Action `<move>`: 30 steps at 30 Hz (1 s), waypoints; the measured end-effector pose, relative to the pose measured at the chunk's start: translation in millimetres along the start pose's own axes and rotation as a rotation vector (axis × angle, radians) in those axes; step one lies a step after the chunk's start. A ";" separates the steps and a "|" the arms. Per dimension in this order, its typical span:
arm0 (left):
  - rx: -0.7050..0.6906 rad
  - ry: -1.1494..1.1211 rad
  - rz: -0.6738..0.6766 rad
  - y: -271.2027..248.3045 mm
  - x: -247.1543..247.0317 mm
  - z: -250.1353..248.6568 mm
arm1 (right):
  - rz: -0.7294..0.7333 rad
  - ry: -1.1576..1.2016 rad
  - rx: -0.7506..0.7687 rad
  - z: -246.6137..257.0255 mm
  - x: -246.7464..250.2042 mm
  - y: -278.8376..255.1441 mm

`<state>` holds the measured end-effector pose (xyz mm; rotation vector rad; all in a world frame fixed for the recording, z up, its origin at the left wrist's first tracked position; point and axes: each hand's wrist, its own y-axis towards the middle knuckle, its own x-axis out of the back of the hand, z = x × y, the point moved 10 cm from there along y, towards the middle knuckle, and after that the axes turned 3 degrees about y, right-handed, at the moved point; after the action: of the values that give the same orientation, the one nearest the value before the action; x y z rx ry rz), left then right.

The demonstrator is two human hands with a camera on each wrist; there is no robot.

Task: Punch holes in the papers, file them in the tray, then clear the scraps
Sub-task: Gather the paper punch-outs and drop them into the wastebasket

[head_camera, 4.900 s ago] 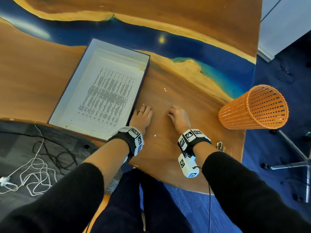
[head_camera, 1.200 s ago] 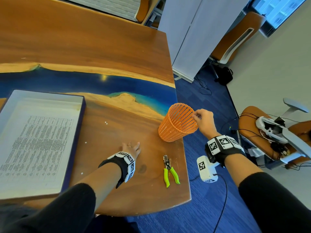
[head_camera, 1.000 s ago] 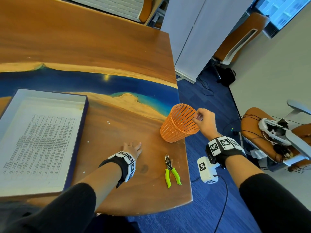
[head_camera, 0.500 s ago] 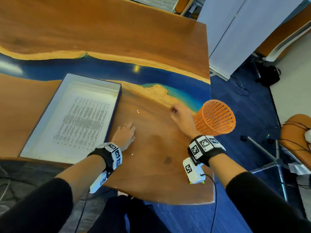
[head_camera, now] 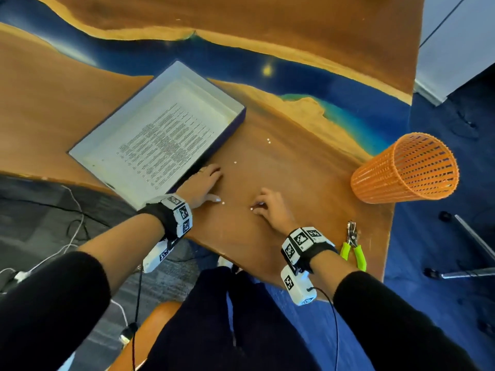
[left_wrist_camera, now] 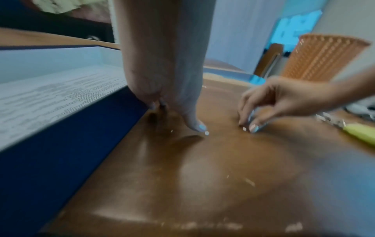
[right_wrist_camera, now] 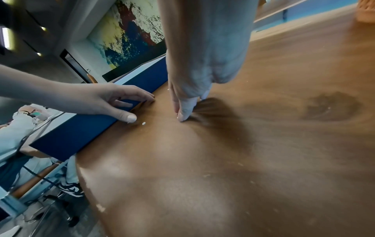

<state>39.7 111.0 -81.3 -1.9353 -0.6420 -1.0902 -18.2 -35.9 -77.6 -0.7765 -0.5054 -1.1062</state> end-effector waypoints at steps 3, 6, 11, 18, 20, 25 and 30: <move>-0.064 0.013 0.046 -2.7 -11.4 -4.7 | -0.008 -0.021 0.016 -1.1 -0.9 -0.7; -0.044 0.029 0.018 -3.8 -16.3 -6.6 | -0.031 -0.060 0.058 0.2 -3.4 -2.4; -0.020 0.046 -0.009 -3.0 -18.2 -6.5 | -0.056 -0.136 0.121 5.4 -9.5 -3.8; -0.007 0.043 -0.008 -4.2 -15.4 -6.2 | -0.053 -0.197 0.215 17.7 -12.9 -2.0; -0.001 0.039 -0.001 -5.0 -16.1 -5.7 | -0.039 -0.222 0.220 17.3 -16.6 -0.6; 0.009 0.040 0.013 -7.6 -15.0 -6.0 | -0.004 -0.302 0.183 18.6 -21.9 -1.6; -0.006 0.055 0.014 -10.5 -14.8 -6.3 | 0.012 -0.348 0.095 12.5 -28.5 -2.5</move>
<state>21.6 110.8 -88.1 -1.9053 -0.5951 -1.1339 -31.2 -9.9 -89.0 -0.8922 -0.8391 -0.9320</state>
